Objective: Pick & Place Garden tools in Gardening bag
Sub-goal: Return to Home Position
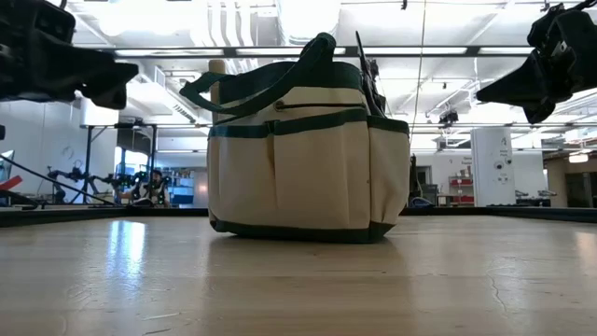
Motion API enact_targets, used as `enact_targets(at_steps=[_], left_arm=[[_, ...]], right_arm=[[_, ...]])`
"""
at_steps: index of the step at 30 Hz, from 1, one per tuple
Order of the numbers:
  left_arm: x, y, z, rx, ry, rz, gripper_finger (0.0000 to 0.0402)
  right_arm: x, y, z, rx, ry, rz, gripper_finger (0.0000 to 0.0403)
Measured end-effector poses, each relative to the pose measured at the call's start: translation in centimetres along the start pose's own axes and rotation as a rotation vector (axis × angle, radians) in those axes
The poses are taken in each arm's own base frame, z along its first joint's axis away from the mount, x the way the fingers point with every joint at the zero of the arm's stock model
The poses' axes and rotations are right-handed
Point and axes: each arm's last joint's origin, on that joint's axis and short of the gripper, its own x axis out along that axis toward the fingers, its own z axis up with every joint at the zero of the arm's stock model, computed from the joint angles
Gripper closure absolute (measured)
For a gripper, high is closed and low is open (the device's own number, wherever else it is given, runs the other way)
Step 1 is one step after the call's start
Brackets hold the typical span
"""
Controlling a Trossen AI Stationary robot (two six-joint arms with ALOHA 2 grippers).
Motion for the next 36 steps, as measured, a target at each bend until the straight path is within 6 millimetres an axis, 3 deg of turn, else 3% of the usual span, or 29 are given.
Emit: enact_targets(at_steps=[36], left_arm=[[0.03,-0.29,-0.01,-0.001,-0.003,-0.030,0.0218]], right_arm=[[0.18,0.10,-0.12,-0.013,0.016,-0.007,0.0394]])
